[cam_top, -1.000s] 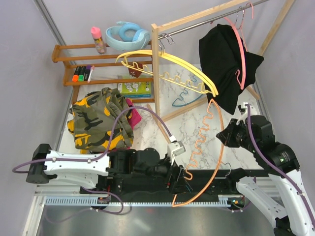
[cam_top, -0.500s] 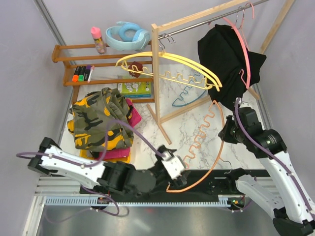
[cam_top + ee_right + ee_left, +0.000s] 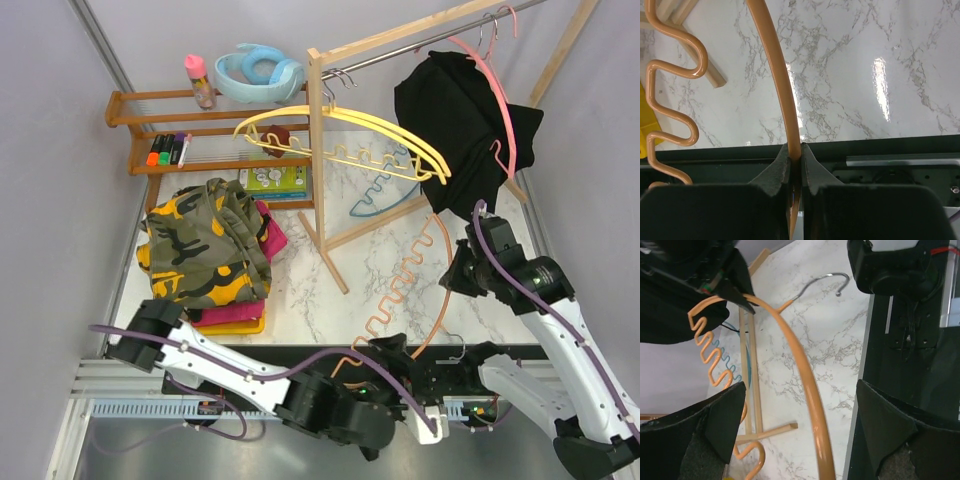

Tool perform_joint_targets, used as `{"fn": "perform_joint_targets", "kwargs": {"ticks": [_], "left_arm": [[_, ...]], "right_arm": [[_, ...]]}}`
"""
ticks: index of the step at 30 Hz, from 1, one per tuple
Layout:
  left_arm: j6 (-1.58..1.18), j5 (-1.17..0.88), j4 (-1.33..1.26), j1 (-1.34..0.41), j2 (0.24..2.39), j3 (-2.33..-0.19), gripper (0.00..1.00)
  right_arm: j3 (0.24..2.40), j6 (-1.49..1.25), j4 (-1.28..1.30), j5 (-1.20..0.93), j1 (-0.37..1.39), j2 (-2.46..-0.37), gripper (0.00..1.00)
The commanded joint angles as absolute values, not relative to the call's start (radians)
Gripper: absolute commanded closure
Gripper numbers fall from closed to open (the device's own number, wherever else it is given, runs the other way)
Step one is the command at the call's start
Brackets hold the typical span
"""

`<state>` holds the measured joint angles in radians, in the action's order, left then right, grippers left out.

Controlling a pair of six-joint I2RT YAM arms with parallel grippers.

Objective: Remove the trousers from the hanger

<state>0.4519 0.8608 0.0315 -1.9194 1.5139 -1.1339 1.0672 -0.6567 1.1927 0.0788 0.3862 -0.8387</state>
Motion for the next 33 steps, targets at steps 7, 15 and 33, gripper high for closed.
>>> {"fn": "perform_joint_targets", "kwargs": {"ticks": [7,15,33], "left_arm": [[0.584,1.029,0.155,-1.881,1.703,-1.258,0.31],[0.552,1.058,0.185,-1.873,1.697,-1.31,0.98],[-0.202,0.309,0.621,-1.87,1.105,-1.345,0.98]], "right_arm": [[1.101,-0.707,1.212,0.002,0.385,-0.781,1.0],[1.083,-0.703,1.209,-0.092,0.385,-0.746,1.0],[1.264,-0.347,1.186,-0.106,0.385,-0.646,0.02]]}}
